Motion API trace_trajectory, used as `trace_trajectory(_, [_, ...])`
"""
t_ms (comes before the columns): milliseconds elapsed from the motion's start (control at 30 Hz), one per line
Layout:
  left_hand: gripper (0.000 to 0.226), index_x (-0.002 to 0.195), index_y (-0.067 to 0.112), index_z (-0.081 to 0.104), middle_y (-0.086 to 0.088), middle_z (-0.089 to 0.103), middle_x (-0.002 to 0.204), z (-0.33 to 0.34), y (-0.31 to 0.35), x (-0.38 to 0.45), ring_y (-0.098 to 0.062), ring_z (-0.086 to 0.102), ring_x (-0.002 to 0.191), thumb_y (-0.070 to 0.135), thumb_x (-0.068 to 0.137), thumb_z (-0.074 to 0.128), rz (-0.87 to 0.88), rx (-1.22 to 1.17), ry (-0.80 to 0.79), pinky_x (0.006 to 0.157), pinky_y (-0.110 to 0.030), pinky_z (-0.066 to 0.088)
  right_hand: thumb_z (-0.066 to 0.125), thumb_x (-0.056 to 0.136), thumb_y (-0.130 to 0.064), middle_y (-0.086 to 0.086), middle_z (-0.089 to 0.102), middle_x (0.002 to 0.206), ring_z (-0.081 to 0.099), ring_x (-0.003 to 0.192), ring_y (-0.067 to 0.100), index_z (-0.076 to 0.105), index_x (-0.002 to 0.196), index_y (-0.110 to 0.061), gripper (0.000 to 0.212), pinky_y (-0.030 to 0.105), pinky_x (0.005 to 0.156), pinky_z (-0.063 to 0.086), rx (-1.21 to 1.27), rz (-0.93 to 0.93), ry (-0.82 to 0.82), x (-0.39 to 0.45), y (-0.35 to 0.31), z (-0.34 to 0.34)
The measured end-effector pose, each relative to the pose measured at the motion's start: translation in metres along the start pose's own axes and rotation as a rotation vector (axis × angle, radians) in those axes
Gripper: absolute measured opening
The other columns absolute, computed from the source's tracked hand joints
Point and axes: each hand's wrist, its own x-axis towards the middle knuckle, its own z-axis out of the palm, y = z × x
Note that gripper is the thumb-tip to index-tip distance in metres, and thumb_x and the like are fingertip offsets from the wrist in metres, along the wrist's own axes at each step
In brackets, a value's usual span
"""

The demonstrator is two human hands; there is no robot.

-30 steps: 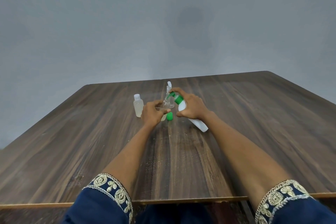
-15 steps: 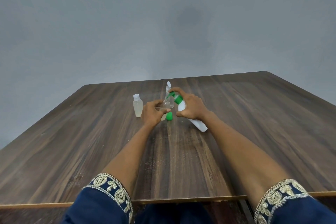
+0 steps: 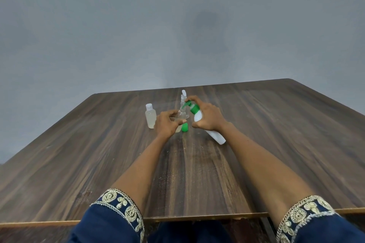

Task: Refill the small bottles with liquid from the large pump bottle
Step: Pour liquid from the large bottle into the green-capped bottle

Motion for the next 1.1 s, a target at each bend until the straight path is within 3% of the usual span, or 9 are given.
trace_trajectory(167, [0.05,0.115,0.013,0.066,-0.006,0.068,0.112,-0.0003,0.0,0.0022,-0.017,0.063,0.097,0.028,0.07,0.08,-0.001,-0.011,0.004,0.08,-0.03,0.049,0.073,0.066,-0.019,-0.016,0.043,0.06,0.044,0.054,0.008,0.041,0.138,-0.036,0.081,0.021,0.051,0.031,-0.002,-0.007,0.0,-0.0012,0.0,-0.003])
trace_trajectory(600, [0.051,0.116,0.013,0.065,-0.006,0.068,0.114,-0.0022,-0.0004,0.0005,-0.017,0.063,0.101,0.03,0.07,0.08,-0.004,0.007,-0.021,0.08,-0.027,0.046,0.072,0.063,-0.019,-0.007,0.052,0.065,0.053,0.06,0.02,0.045,0.123,-0.035,0.068,0.03,0.056,0.044,0.012,0.045,0.0,0.0021,0.0007,0.0021])
trace_trajectory(800, [0.05,0.115,0.012,0.065,-0.007,0.068,0.113,-0.0006,0.0001,0.0022,-0.017,0.063,0.096,0.027,0.07,0.08,0.006,-0.012,-0.013,0.084,-0.032,0.05,0.074,0.064,-0.02,-0.01,0.05,0.065,0.046,0.054,0.01,0.042,0.132,-0.036,0.076,0.022,0.052,0.035,0.034,0.039,-0.017,0.002,0.0027,0.0001])
trace_trajectory(967, [0.05,0.115,0.011,0.065,-0.008,0.068,0.113,0.0005,-0.0002,0.0013,-0.016,0.062,0.096,0.027,0.07,0.08,0.015,-0.012,-0.018,0.081,-0.029,0.049,0.065,0.057,-0.029,-0.003,0.057,0.069,0.047,0.055,0.014,0.044,0.123,-0.039,0.07,0.025,0.053,0.035,0.048,0.044,0.002,0.0012,0.0027,0.0026])
trace_trajectory(1100, [0.051,0.114,0.01,0.066,-0.008,0.069,0.11,0.0025,0.0024,0.0007,-0.016,0.063,0.095,0.027,0.068,0.081,0.028,-0.026,-0.018,0.082,-0.031,0.051,0.063,0.054,-0.033,-0.009,0.057,0.072,0.047,0.053,0.008,0.046,0.12,-0.035,0.068,0.024,0.054,0.033,0.09,0.054,0.049,0.0,0.0047,0.0033])
